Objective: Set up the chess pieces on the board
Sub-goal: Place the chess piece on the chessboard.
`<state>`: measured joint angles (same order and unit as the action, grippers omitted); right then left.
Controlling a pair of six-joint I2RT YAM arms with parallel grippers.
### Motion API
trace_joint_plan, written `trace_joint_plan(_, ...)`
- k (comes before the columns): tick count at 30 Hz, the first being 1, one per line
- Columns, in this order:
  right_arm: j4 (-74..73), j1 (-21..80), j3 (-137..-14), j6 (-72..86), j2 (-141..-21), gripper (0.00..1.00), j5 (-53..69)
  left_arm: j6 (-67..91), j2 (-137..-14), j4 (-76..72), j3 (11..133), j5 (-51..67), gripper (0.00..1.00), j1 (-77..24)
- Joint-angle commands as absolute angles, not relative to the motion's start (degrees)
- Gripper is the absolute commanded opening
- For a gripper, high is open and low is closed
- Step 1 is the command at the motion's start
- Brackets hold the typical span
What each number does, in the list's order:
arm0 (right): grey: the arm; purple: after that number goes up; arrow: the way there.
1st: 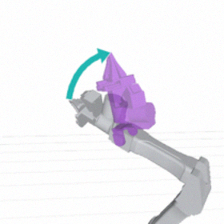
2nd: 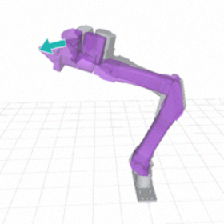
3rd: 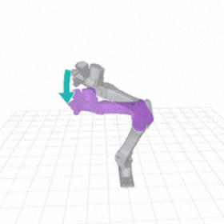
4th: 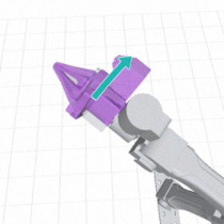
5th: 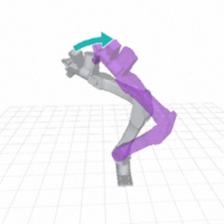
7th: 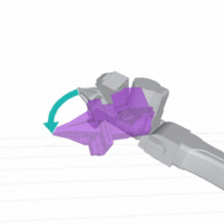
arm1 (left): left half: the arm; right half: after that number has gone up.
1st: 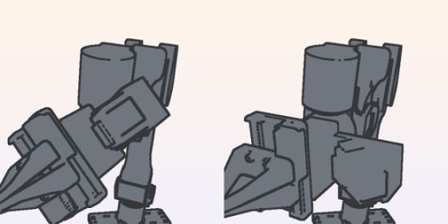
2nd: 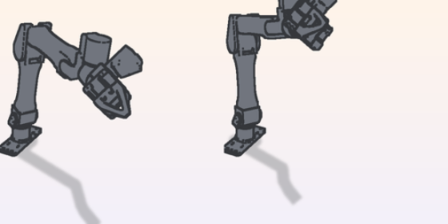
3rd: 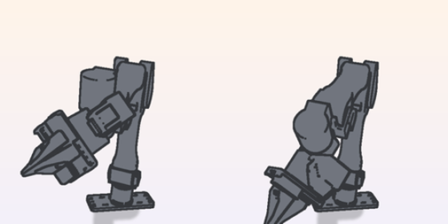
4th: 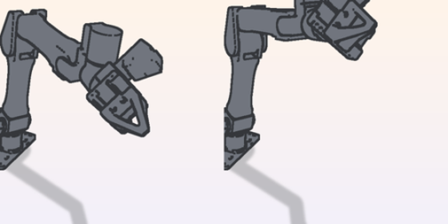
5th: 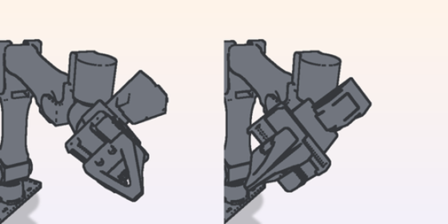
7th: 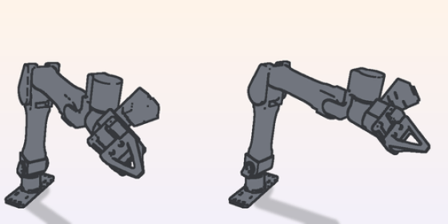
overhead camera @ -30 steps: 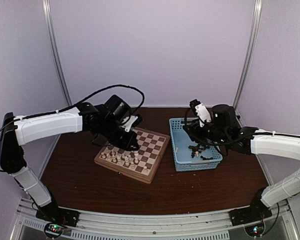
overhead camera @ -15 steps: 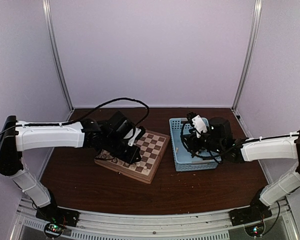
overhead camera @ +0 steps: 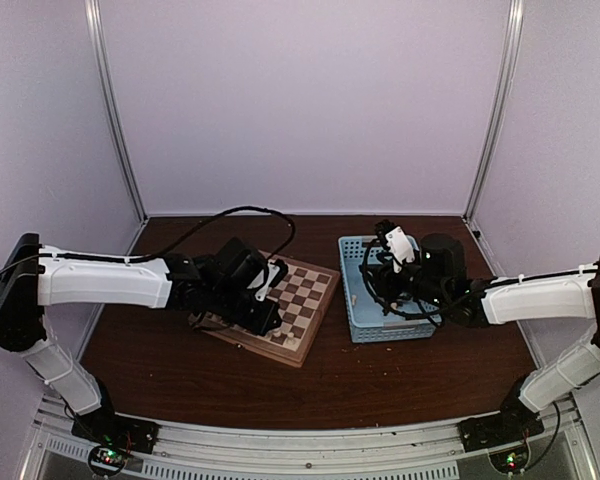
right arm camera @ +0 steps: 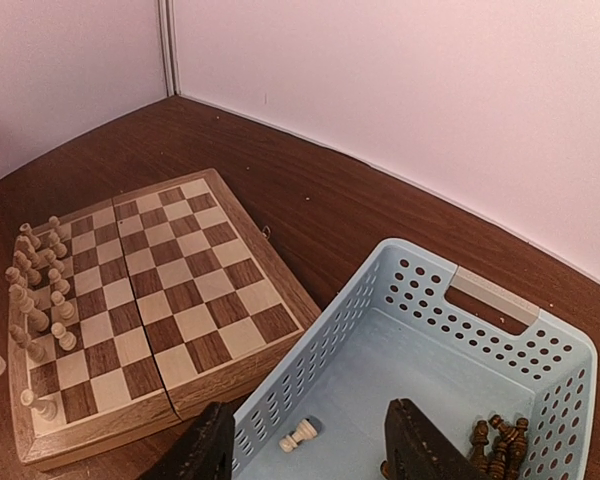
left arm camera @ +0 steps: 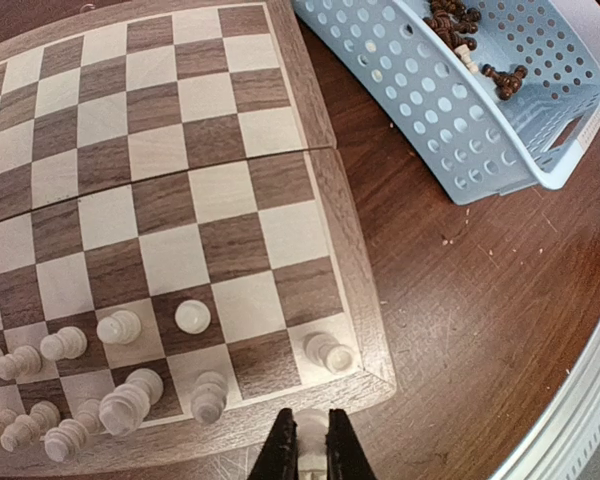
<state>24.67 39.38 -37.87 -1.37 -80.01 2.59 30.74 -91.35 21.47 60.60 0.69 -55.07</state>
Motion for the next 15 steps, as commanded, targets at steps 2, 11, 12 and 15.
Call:
trace_joint_plan(2, 26.0, 39.0, -36.9, -1.8, -79.6, 0.55, 2.6, 30.0, -92.2, 15.4, 59.7, -2.6, 0.00, -55.0)
trace_joint_plan(11, 25.3, 39.1, -37.1, -2.2, -79.6, 0.55, 2.2, 29.4, -94.7, 13.1, 59.6, -2.7, 0.00, -55.0)
trace_joint_plan(12, 25.2, 39.1, -37.2, -2.2, -79.6, 0.55, 2.1, 29.4, -94.9, 13.1, 59.7, -2.5, 0.00, -55.0)
trace_joint_plan(15, 25.1, 39.1, -37.2, -2.2, -79.6, 0.55, 2.1, 29.4, -95.6, 13.3, 59.9, -2.4, 0.00, -55.0)
